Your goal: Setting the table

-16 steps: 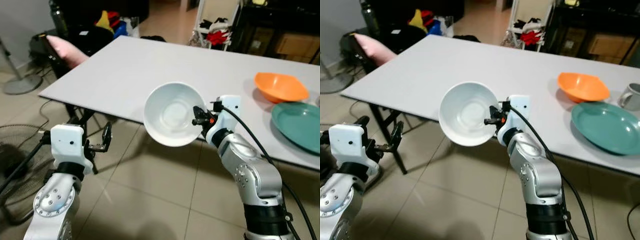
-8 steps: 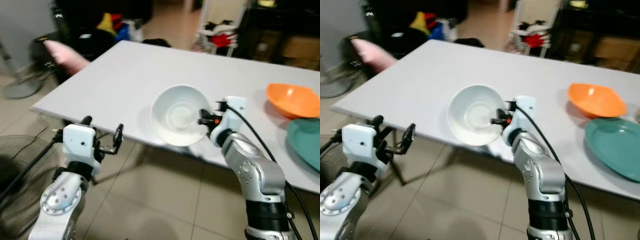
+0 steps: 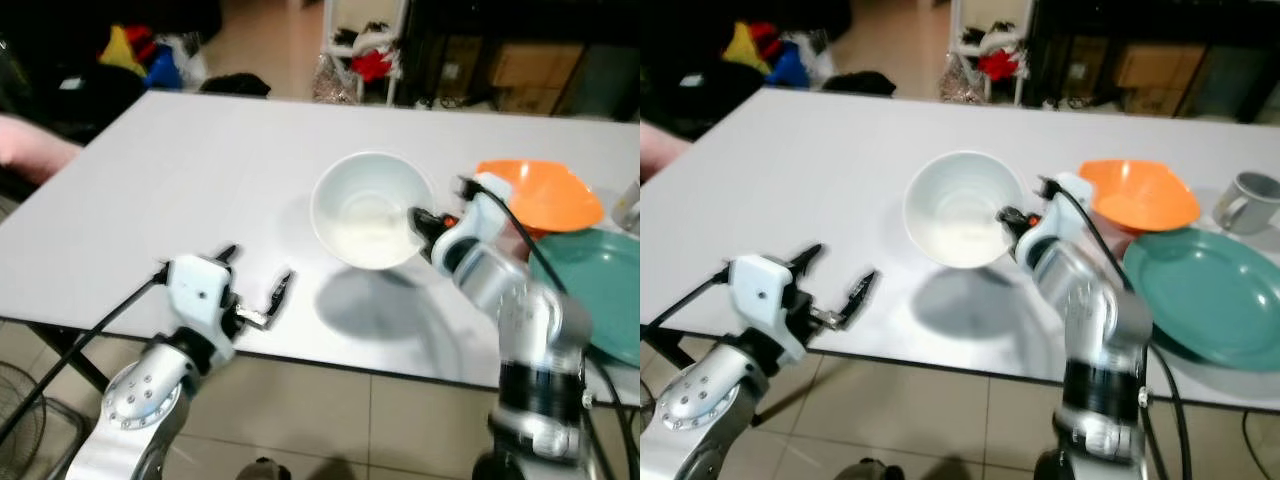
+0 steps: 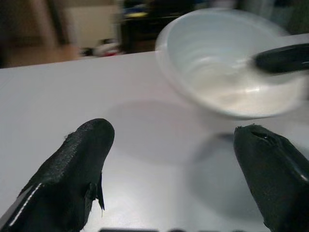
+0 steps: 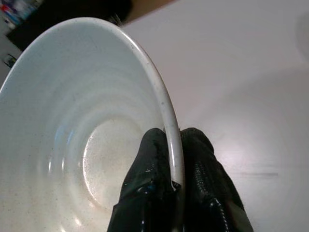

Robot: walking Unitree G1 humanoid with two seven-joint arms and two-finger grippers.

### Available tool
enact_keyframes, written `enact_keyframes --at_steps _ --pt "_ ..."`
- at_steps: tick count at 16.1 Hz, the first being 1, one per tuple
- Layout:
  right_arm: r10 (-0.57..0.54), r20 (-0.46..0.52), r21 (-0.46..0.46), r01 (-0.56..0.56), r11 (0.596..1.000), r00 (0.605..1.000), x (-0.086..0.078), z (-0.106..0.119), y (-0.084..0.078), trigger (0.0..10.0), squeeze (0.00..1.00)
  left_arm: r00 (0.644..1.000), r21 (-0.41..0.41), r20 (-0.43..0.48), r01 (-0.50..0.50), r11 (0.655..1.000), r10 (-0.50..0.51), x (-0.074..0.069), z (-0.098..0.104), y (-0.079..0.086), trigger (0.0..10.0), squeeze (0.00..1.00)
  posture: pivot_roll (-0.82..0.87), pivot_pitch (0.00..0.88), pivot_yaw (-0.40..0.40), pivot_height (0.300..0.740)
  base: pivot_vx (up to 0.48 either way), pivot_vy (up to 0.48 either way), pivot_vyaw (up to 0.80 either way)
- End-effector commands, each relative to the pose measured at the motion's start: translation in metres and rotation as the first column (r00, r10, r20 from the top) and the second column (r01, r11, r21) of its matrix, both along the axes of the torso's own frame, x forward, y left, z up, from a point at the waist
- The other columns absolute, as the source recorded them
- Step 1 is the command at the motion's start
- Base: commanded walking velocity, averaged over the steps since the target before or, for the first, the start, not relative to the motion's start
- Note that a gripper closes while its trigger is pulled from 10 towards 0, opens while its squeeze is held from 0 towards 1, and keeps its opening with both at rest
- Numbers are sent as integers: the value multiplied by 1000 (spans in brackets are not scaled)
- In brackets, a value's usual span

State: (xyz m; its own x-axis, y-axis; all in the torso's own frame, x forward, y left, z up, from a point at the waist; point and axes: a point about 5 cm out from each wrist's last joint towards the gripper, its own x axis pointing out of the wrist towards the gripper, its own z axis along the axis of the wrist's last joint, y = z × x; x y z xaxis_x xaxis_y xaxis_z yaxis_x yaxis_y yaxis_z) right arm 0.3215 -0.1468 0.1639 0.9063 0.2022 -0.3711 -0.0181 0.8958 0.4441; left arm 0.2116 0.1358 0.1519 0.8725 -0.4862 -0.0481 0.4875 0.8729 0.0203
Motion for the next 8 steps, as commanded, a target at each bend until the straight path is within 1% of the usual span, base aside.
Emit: enact_keyframes --at_steps 1,3,6,7,8 --pt "-43 -56 21 44 999 998 -1 -3 -15 10000 0 997 -13 -4 80 997 -81 -5 5 -6 10000 0 -70 0 35 740 0 0 0" --pt "-42 -83 53 47 998 996 1 -3 -17 10000 0 993 -6 -21 112 994 -112 -6 4 -6 10000 0 -71 0 38 740 0 0 0" --pt "-50 -231 100 75 992 972 4 -13 -22 10000 0 984 15 -58 171 985 -170 -8 4 -6 10000 0 -65 0 34 740 0 0 0" --pt "-57 -244 102 84 991 968 5 -14 -23 10000 0 982 15 -65 180 983 -179 -8 3 -6 10000 0 -64 0 34 740 0 0 0" --pt "-73 -272 119 109 987 959 7 -16 -24 10000 0 973 11 -92 216 976 -214 -12 2 -8 10000 0 -63 0 34 740 0 0 0"
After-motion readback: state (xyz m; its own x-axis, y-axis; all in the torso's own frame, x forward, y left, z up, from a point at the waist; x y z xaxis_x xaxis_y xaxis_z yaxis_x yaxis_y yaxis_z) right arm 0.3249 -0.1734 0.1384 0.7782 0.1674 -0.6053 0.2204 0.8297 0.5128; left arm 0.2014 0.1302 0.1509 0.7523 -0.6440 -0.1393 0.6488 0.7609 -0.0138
